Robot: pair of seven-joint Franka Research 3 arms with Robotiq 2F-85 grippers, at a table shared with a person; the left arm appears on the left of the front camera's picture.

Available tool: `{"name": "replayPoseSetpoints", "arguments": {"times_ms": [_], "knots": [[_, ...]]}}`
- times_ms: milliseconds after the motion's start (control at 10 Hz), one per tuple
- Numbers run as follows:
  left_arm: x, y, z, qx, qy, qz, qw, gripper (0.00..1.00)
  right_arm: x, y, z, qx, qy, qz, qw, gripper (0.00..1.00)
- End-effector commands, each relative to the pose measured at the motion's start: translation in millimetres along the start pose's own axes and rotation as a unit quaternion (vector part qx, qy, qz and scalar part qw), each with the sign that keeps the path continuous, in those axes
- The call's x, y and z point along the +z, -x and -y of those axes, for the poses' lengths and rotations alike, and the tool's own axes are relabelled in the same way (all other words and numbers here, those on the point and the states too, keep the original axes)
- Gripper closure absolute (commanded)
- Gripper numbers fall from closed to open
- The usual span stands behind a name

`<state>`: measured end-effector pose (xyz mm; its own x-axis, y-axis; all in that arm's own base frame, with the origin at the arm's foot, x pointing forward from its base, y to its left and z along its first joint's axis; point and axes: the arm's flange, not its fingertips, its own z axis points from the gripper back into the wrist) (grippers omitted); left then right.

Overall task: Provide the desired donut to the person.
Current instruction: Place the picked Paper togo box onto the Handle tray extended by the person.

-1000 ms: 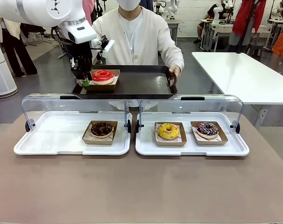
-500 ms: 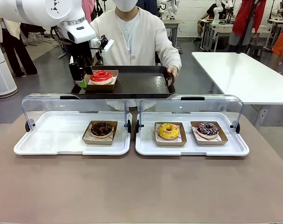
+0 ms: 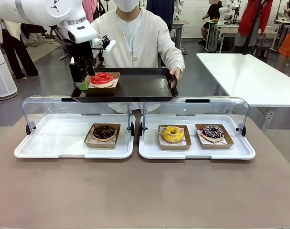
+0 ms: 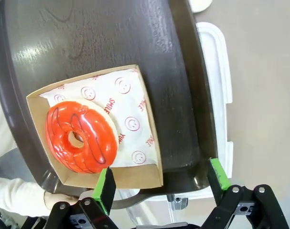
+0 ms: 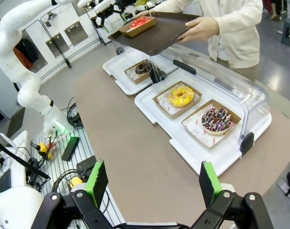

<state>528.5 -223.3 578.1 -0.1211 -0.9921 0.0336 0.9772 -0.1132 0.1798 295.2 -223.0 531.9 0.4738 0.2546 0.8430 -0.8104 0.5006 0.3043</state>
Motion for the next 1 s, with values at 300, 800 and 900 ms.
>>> {"name": "replayPoseSetpoints", "arguments": {"times_ms": [300, 800, 900], "knots": [[20, 113, 108, -0.004, 0.023, 0.062, 0.998, 0.0, 0, 1, 1, 0.006, -0.004, 0.01, 1.0, 0.0], [-17, 169, 158, 0.007, 0.017, 0.066, 0.998, 0.0, 0, 1, 1, 0.006, -0.004, 0.01, 1.0, 0.0], [-23, 172, 162, 0.014, 0.021, 0.063, 0.998, 0.0, 0, 1, 1, 0.006, -0.004, 0.01, 1.0, 0.0]]}}
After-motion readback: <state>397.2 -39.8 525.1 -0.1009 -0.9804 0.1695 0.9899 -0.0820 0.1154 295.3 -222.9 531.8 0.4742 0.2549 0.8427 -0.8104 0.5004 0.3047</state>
